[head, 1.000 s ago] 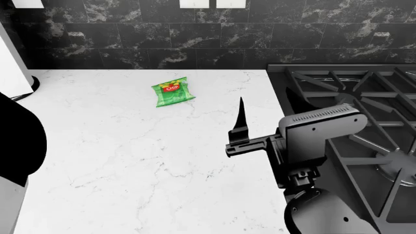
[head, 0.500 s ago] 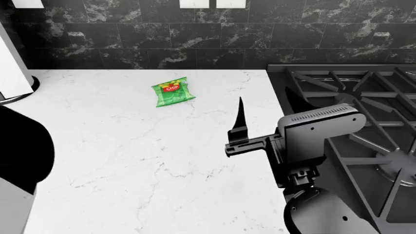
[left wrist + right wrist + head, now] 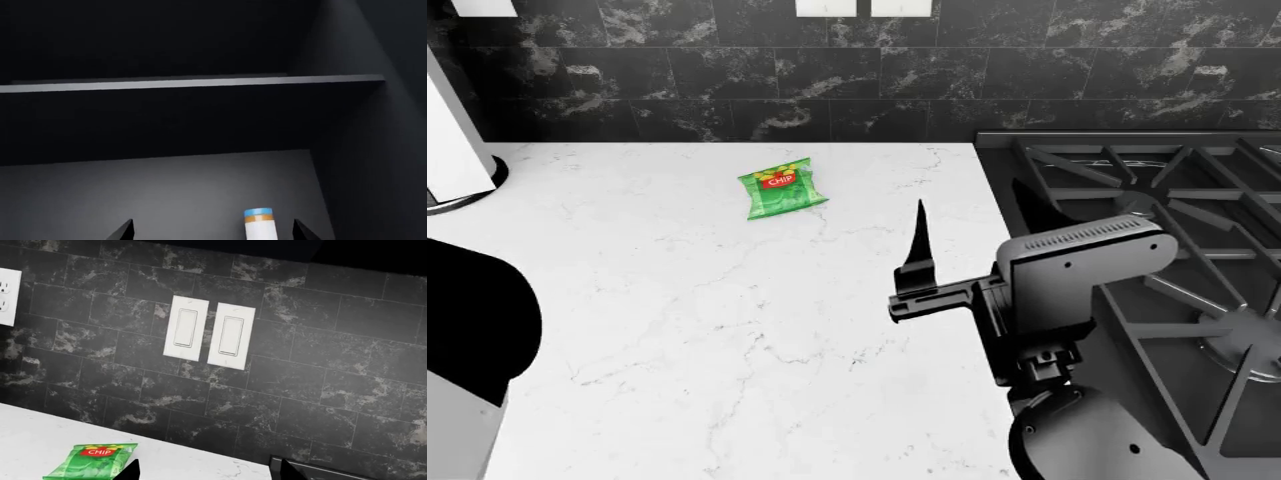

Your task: Pick the butter stick from the counter and place it in the cabinet.

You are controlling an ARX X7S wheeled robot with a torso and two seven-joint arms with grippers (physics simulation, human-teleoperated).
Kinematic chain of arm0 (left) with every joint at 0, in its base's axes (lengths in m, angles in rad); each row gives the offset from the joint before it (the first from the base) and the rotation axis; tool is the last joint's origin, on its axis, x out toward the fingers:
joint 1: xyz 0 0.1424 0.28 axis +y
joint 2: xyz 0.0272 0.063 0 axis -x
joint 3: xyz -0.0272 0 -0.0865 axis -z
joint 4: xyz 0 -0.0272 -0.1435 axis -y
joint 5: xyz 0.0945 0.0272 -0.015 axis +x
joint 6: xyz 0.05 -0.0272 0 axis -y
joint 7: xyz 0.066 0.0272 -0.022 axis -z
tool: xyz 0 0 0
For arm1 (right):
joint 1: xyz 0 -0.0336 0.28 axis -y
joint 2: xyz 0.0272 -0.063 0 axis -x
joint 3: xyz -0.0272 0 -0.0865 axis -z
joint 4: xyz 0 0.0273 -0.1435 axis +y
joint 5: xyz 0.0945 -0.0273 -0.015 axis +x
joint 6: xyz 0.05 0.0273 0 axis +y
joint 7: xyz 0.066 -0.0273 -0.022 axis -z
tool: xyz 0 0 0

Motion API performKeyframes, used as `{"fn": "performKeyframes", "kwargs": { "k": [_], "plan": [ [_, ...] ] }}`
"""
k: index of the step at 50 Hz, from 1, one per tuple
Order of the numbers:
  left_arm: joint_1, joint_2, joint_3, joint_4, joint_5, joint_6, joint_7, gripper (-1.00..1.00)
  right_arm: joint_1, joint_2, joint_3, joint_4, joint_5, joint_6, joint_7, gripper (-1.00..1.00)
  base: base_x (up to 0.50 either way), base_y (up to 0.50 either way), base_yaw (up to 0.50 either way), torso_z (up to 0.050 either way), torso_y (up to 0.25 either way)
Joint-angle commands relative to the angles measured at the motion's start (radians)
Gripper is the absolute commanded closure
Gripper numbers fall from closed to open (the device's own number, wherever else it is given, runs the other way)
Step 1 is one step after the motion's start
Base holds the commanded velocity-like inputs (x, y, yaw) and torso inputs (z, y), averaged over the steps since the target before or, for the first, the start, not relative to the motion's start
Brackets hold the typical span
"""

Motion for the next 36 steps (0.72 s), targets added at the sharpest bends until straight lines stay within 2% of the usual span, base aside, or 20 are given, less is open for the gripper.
{"fn": "performKeyframes", "kwargs": {
  "k": [1, 13, 18, 23, 36],
  "plan": [
    [0.016, -0.039, -0.057, 0.034, -0.227, -0.013, -0.168, -1.0, -0.001, 0.001, -0.003, 0.002, 0.001, -0.005, 0.003, -1.0, 0.0, 0.0, 0.0, 0.0, 0.0],
    [-0.005, -0.091, -0.107, 0.051, -0.542, -0.007, -0.395, -1.0, -0.004, 0.002, -0.007, 0.006, 0.001, -0.012, 0.005, -1.0, 0.0, 0.0, 0.0, 0.0, 0.0],
    [0.037, -0.108, -0.121, 0.06, -0.641, 0.004, -0.466, -1.0, -0.002, 0.002, -0.007, 0.003, 0.003, -0.009, 0.006, -1.0, 0.0, 0.0, 0.0, 0.0, 0.0],
    [0.119, -0.116, -0.131, 0.087, -0.688, 0.025, -0.492, -1.0, 0.005, 0.004, -0.008, -0.006, 0.006, 0.004, 0.01, -1.0, 0.0, 0.0, 0.0, 0.0, 0.0],
    [0.3, -0.127, -0.103, 0.142, -0.661, 0.097, -0.47, -1.0, 0.016, 0.006, -0.012, -0.015, 0.01, 0.02, 0.014, -1.0, 0.0, 0.0, 0.0, 0.0, 0.0]
  ]
}}
